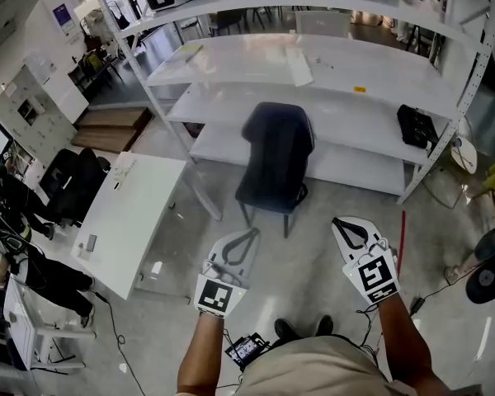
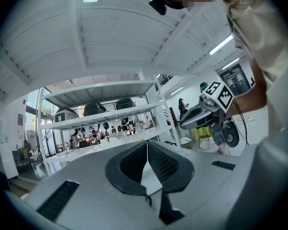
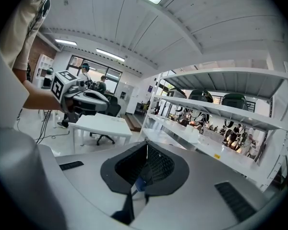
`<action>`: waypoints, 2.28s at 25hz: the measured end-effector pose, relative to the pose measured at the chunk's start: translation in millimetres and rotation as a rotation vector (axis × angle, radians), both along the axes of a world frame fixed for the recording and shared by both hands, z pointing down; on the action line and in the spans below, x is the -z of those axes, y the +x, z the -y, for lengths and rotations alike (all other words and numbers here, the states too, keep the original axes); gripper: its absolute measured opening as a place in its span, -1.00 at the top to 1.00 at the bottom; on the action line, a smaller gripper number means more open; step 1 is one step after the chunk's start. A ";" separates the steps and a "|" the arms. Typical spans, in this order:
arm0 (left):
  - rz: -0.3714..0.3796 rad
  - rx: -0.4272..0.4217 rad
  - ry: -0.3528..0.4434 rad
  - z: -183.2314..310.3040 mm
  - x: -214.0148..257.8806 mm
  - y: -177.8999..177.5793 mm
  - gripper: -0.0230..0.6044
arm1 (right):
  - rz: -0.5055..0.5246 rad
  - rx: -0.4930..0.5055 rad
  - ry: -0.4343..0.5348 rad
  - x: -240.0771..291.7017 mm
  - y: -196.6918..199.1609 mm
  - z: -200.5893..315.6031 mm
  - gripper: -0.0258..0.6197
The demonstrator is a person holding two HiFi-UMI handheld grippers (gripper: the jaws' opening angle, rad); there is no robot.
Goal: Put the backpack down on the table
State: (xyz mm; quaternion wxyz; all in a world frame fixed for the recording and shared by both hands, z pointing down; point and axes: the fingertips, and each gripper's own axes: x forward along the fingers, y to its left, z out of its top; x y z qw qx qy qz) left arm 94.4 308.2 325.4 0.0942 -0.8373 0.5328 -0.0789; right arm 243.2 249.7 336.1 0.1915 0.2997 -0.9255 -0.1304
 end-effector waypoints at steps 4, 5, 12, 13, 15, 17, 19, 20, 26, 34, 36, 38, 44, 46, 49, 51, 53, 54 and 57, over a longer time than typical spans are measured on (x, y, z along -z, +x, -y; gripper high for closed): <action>-0.004 -0.003 -0.005 1.2 -3.6 -7.8 0.88 | 0.002 -0.009 -0.006 -3.8 -7.2 4.3 0.84; -0.003 -0.005 -0.006 1.8 -4.4 -10.5 0.88 | 0.001 -0.012 -0.006 -4.3 -9.6 5.6 0.84; -0.012 -0.024 0.003 8.9 -10.5 -27.4 0.88 | -0.008 -0.033 -0.005 -7.7 -28.3 10.7 0.84; -0.004 -0.029 0.004 10.9 -12.4 -28.6 0.88 | -0.012 -0.033 -0.008 -9.2 -30.1 11.8 0.84; -0.010 -0.033 -0.003 15.8 -15.7 -29.9 0.88 | -0.017 -0.033 -0.015 -12.7 -32.5 16.4 0.84; -0.030 -0.032 -0.016 23.5 -20.0 -32.4 0.88 | -0.019 -0.036 -0.021 -16.9 -34.9 25.3 0.84; -0.031 -0.030 -0.027 34.8 -25.7 -36.6 0.88 | -0.017 -0.037 -0.028 -21.5 -38.0 37.7 0.84; -0.022 -0.028 -0.031 41.7 -28.2 -38.7 0.88 | -0.015 -0.036 -0.032 -23.5 -39.6 45.1 0.84; 0.002 -0.014 -0.066 97.1 -36.6 -48.5 0.88 | 0.003 -0.028 -0.067 -36.4 -49.4 103.9 0.84; -0.004 0.051 -0.090 192.3 -44.3 -54.5 0.88 | 0.007 0.023 -0.097 -49.5 -52.2 203.2 0.84; -0.008 0.070 -0.092 212.4 -46.1 -55.5 0.88 | 0.002 0.026 -0.099 -51.5 -49.3 225.2 0.84; -0.010 0.082 -0.091 230.7 -49.3 -59.0 0.88 | 0.001 0.028 -0.092 -54.1 -49.5 245.5 0.84; -0.018 0.100 -0.120 280.5 -58.8 -82.4 0.88 | 0.019 0.024 -0.114 -65.2 -72.8 299.0 0.84; -0.024 0.097 -0.131 298.2 -64.4 -92.6 0.88 | 0.014 0.015 -0.130 -72.1 -82.2 314.3 0.84; -0.026 0.075 -0.136 331.4 -74.5 -109.2 0.88 | 0.008 -0.006 -0.145 -83.2 -98.5 342.1 0.84; -0.034 0.058 -0.147 353.2 -83.8 -122.4 0.88 | 0.006 -0.029 -0.157 -91.6 -109.9 359.2 0.84; -0.046 0.037 -0.160 373.7 -93.5 -138.9 0.88 | 0.004 -0.053 -0.170 -99.8 -123.2 374.3 0.84; -0.052 0.025 -0.166 383.9 -98.3 -148.2 0.88 | 0.003 -0.064 -0.173 -103.3 -131.1 382.2 0.84; -0.072 -0.008 -0.191 414.3 -116.4 -174.8 0.88 | 0.007 -0.097 -0.180 -114.5 -155.4 407.1 0.84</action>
